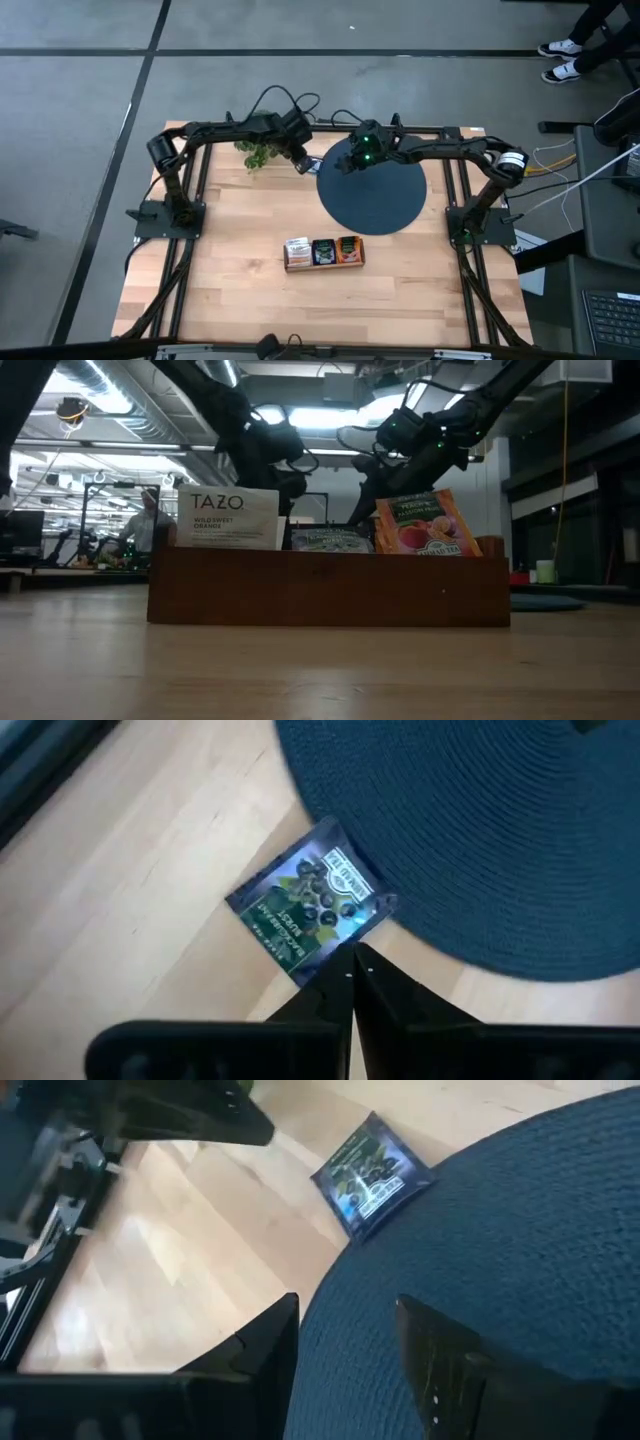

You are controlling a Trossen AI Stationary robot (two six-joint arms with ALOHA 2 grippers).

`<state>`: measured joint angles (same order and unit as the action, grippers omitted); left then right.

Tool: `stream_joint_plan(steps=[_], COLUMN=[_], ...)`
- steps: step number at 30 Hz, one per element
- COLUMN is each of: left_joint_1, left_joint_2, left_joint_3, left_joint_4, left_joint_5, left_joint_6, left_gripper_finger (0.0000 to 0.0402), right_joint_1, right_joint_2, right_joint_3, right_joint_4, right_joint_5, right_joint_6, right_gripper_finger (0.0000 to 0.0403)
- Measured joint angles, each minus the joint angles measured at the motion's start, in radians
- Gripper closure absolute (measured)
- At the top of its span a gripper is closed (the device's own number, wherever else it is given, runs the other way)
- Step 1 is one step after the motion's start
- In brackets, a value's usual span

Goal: Pick & Place Tea
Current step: Put the purple tea bag into the middle section of the wooden organizer

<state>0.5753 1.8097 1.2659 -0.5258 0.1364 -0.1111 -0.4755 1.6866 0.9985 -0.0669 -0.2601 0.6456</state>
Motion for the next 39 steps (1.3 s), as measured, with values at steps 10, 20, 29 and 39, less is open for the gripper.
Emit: stream_joint_plan(steps=[10,20,29,39], left_joint_1=[0.009,0.012,0.016,-0.001], left_joint_2=[0.13,0.19,0.199,0.202], left_joint_3=[0.0,0.001,0.004,0.002], left_joint_4=[0.038,0.059,0.058,0.047], left_joint_5=[0.008,0.012,0.016,0.117], left_joint_6=[-0.034,-0.052,-0.041,0.006], left_gripper_finger=[0.04,0.0399,0.04,0.0399], right_joint_1=[-0.02,-0.073,-0.081,-0.098], right_joint_2=[0.105,0.213,0.299,0.327], right_joint_3=[0.108,0.228,0.235,0.235], right_joint_4=[-0.018,-0.067,-0.082,-0.071], right_joint_5=[-0.007,-0.093,-0.163,-0.174], right_joint_6=[0.006,0.023,0.086,0.147], right_gripper_finger=[0.0235,0.0235,0.0235,0.024])
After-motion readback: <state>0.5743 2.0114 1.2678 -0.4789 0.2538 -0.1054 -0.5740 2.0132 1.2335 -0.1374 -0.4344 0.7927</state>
